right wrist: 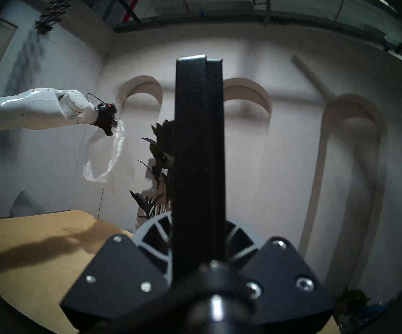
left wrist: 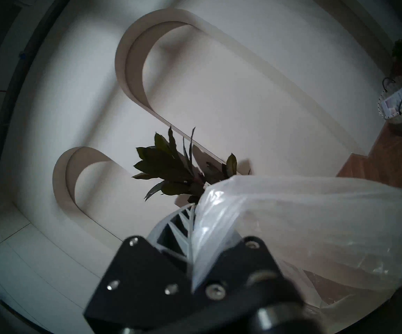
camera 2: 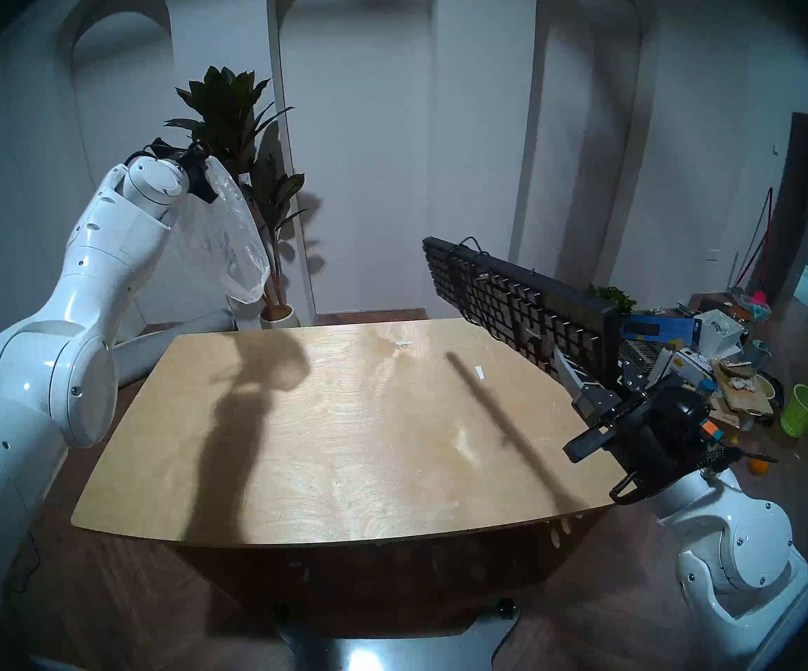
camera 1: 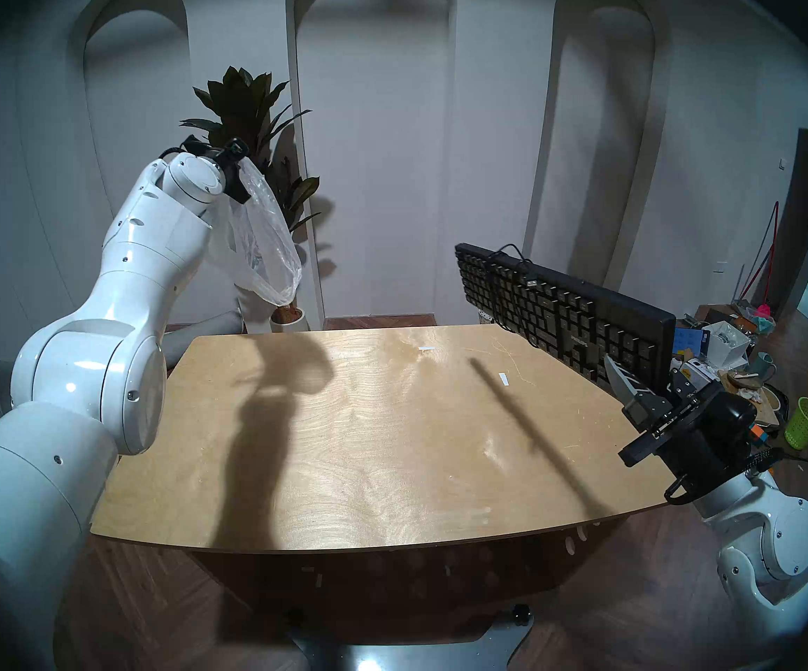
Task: Unwrap the new keyboard and set the wrapping aside
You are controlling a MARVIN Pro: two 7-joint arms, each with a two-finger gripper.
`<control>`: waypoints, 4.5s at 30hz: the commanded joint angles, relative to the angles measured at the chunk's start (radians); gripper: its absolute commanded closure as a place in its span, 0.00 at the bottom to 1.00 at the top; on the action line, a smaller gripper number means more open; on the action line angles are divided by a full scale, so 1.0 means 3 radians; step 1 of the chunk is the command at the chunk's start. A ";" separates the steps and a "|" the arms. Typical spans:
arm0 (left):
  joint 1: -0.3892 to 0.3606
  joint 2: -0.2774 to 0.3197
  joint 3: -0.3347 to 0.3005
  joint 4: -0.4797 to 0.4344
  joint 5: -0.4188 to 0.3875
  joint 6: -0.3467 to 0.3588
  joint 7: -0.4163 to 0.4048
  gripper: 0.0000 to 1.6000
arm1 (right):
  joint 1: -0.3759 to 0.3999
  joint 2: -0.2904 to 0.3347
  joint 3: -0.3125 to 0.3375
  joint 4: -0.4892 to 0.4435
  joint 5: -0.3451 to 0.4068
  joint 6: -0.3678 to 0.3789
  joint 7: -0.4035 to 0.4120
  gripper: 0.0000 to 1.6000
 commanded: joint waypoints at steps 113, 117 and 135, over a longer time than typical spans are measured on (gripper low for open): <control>-0.0700 -0.0618 0.0018 0.1530 -0.0035 -0.0277 0.0789 1.00 | 0.2240 0.1603 -0.1039 0.2957 0.3462 0.3608 -0.1403 1.00; -0.0702 -0.0616 0.0029 0.1535 -0.0024 -0.0277 0.0793 1.00 | 0.2333 0.1660 -0.1105 0.3074 0.3325 0.3597 -0.1376 1.00; -0.0702 -0.0535 0.0002 0.1564 -0.0025 -0.0298 0.0801 1.00 | 0.2706 0.1806 -0.1638 0.3304 0.2587 0.3341 -0.1229 1.00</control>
